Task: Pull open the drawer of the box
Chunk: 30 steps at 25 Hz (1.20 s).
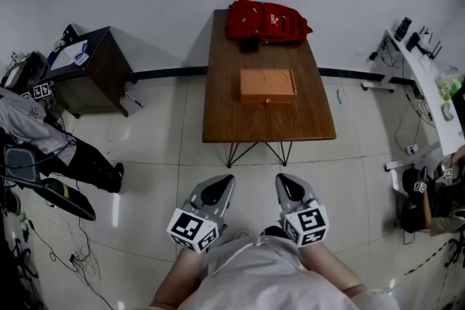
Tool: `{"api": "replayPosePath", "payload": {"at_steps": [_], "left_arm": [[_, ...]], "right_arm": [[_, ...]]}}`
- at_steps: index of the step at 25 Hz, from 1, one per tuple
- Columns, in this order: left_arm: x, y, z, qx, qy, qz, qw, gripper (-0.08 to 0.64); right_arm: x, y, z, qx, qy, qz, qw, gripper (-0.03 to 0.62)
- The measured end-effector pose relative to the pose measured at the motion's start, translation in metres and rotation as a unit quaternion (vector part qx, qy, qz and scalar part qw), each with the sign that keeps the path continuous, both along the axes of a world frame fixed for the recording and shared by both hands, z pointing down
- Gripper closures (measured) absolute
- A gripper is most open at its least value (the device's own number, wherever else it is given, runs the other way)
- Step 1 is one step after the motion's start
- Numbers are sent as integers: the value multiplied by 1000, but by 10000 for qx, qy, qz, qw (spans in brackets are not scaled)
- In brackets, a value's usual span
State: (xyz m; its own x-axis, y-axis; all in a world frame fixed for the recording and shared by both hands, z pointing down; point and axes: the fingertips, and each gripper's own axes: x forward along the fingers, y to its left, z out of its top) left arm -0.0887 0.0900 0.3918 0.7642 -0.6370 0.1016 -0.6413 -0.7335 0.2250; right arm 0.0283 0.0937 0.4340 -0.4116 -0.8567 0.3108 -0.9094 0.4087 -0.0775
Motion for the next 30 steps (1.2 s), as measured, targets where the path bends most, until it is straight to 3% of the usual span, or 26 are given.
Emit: {"api": "replayPosePath", "payload": {"at_steps": [7,13,30], "left_arm": [[-20,-14,16,-188,44,-26,9998,555],[-23,-59,26,-276,70,-193,9994,555],[39,-269,50,-585,-91,-400,9974,555]], "right_arm": [[-17,-14,20,-181,136,3,9997,584],[-15,-60,23,-145,220,-39,9996,584],[57,-275,60,-723,230,-57,9971,584]]}}
